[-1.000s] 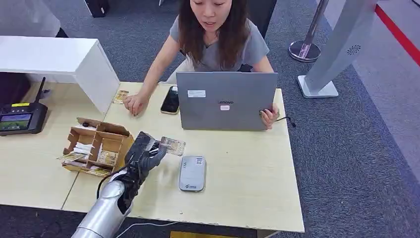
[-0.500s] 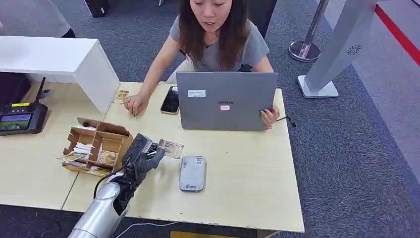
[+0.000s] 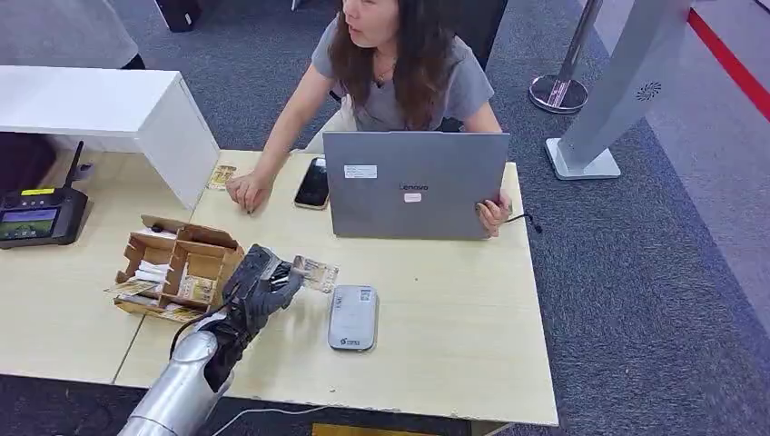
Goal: Pass the card to the sensor for recognition and then transmit it.
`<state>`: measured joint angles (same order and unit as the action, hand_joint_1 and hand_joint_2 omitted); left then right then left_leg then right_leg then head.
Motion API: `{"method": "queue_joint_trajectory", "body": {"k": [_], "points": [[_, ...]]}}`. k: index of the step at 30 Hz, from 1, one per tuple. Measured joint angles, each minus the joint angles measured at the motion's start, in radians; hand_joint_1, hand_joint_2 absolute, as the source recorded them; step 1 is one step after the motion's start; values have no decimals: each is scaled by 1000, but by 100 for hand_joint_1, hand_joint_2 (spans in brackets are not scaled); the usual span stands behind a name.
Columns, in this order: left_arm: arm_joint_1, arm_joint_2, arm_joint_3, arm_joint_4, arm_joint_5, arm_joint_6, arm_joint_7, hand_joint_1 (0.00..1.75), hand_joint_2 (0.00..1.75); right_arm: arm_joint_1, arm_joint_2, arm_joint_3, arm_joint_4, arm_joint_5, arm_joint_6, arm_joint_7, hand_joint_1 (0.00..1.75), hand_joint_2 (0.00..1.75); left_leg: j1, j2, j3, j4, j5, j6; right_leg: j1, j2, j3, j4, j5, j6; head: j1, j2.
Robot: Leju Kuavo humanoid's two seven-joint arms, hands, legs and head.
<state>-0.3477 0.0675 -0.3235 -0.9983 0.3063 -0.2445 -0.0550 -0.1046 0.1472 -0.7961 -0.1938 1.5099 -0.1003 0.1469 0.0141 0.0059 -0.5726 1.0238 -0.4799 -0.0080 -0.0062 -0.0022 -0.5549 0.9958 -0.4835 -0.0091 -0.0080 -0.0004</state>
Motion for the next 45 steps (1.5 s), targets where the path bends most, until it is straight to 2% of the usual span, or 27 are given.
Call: {"method": "queue_joint_trajectory", "body": {"k": [12, 22, 33, 45], "points": [[-42, 2, -5, 0, 0, -3, 14, 175, 175, -1, 1, 16, 0, 4, 4, 3, 0, 175, 0, 0, 0, 0, 0, 0, 0, 0, 0, 0, 0, 0, 0, 0], [-78, 15, -32, 19, 27, -61, 63, 175, 175, -9, 8, 27, 0, 4, 15, 11, 0, 175, 0, 0, 0, 0, 0, 0, 0, 0, 0, 0, 0, 0, 0, 0], [-85, 21, -45, 33, 39, -81, 68, 175, 175, -11, 11, 37, 0, 4, 18, 12, 0, 175, 0, 0, 0, 0, 0, 0, 0, 0, 0, 0, 0, 0, 0, 0], [-94, 60, -99, 74, 74, -144, 97, 175, 175, -14, 14, 65, 0, 3, 16, 18, 0, 175, 0, 0, 0, 0, 0, 0, 0, 0, 0, 0, 0, 0, 0, 0]]}}
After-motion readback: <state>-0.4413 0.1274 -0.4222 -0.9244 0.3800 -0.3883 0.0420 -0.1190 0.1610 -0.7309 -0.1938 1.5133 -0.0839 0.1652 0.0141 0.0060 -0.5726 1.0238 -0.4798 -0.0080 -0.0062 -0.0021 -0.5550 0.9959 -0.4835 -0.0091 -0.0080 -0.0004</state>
